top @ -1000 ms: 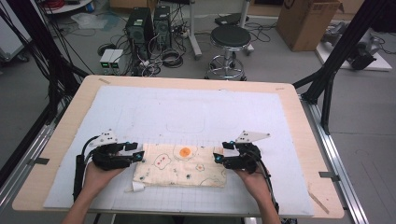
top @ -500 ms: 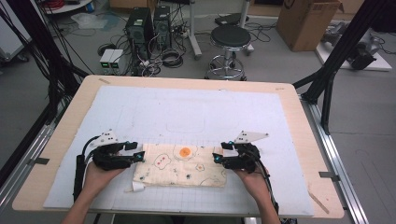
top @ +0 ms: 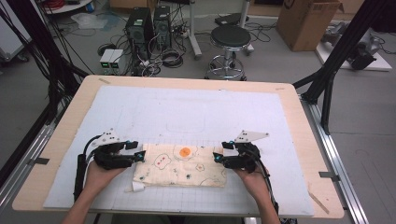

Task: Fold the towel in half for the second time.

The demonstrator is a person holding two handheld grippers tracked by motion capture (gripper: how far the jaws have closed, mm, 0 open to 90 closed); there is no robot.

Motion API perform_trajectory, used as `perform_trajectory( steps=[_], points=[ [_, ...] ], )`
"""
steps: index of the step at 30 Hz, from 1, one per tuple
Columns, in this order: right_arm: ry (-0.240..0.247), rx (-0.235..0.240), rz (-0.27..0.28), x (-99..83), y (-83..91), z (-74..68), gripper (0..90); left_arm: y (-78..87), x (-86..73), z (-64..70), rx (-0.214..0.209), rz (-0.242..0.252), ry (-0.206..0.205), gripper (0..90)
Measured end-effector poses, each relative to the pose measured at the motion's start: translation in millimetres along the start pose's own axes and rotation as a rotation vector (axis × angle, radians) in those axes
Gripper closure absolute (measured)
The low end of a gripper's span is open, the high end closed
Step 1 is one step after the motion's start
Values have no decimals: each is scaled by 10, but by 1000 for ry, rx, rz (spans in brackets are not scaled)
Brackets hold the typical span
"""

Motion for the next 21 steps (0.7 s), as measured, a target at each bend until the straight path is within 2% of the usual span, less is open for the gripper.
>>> perform_trajectory(
  steps=[8, 11, 13, 14, 15, 16, 18, 21],
  points=[
    [19, 1, -19, -14, -20, -18, 392, -32, 7, 4, 10, -6, 1, 441],
    [11, -3, -21, -13, -20, -5, 405, -51, 7, 5, 18, -10, -3, 455],
    [-4, -14, -22, -12, -20, 27, 415, -84, 7, -42, 50, -18, 2, 465],
    [-4, -14, -22, -12, -20, 27, 415, -84, 7, -42, 50, -18, 2, 479],
    [-20, -22, -21, -4, -34, 71, 421, -123, 13, -84, 79, -23, 8, 490],
    [-26, -31, -18, 1, -46, 95, 427, -123, 13, -84, 79, -23, 8, 490],
    [-39, -38, -22, 1, -78, 128, 437, -197, 22, -123, 98, -34, 34, 493],
    [-46, -53, -38, -14, -138, 165, 451, -264, 3, -157, 118, -61, 36, 501]
  ],
)
Point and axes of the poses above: each handheld gripper's, and its own axes: y roughly backward along the jaws, x roughly out of its top, z roughly to its right, the point moved 5 cm from there along -y, roughly forward along the jaws, and after that the axes turned 10 degrees about z, right-handed, at the moved point
